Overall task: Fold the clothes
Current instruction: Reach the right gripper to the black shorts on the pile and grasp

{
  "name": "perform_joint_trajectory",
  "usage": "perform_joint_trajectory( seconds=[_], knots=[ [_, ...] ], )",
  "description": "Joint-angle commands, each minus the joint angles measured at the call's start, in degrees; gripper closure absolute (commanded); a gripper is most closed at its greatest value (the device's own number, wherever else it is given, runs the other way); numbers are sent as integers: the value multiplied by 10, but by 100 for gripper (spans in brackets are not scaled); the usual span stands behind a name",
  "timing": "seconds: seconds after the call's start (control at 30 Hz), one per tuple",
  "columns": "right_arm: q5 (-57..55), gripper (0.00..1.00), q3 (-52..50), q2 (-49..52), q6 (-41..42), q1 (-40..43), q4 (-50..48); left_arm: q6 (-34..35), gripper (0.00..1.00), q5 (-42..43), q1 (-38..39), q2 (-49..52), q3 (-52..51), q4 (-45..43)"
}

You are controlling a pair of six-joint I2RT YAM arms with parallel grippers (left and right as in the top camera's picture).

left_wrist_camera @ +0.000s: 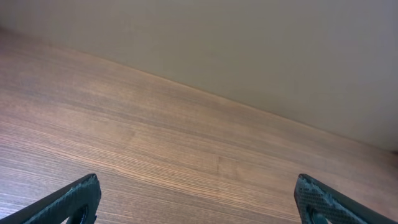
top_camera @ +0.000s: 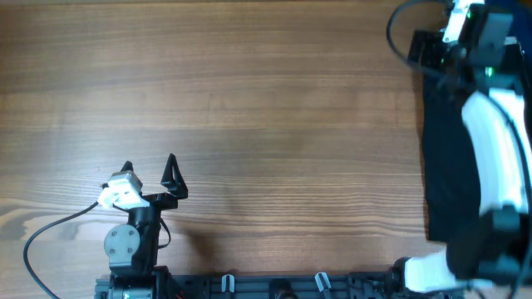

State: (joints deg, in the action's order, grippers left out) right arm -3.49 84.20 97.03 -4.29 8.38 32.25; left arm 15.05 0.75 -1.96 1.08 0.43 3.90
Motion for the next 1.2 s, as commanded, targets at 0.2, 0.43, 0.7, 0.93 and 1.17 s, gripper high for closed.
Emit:
perform_joint_trajectory(
  seconds=[0.2,0.43,0.7,0.93,1.17],
  knots=[
    [8,0,33,118,-27,1,-12,-13,0,7,3,-3,-1,5],
    [-75,0,35,187,-16,-1,-90,-13,0,7,3,-3,-1,5],
    [-127,0,148,291,4,-5,-59,-13,0,7,3,-3,-1,4],
    [-137,0,235,358,34,-4,-12,-13,0,7,3,-3,-1,4],
    [-167,0,235,387,56,-4,-22,-13,0,7,3,-3,-1,4]
  ],
)
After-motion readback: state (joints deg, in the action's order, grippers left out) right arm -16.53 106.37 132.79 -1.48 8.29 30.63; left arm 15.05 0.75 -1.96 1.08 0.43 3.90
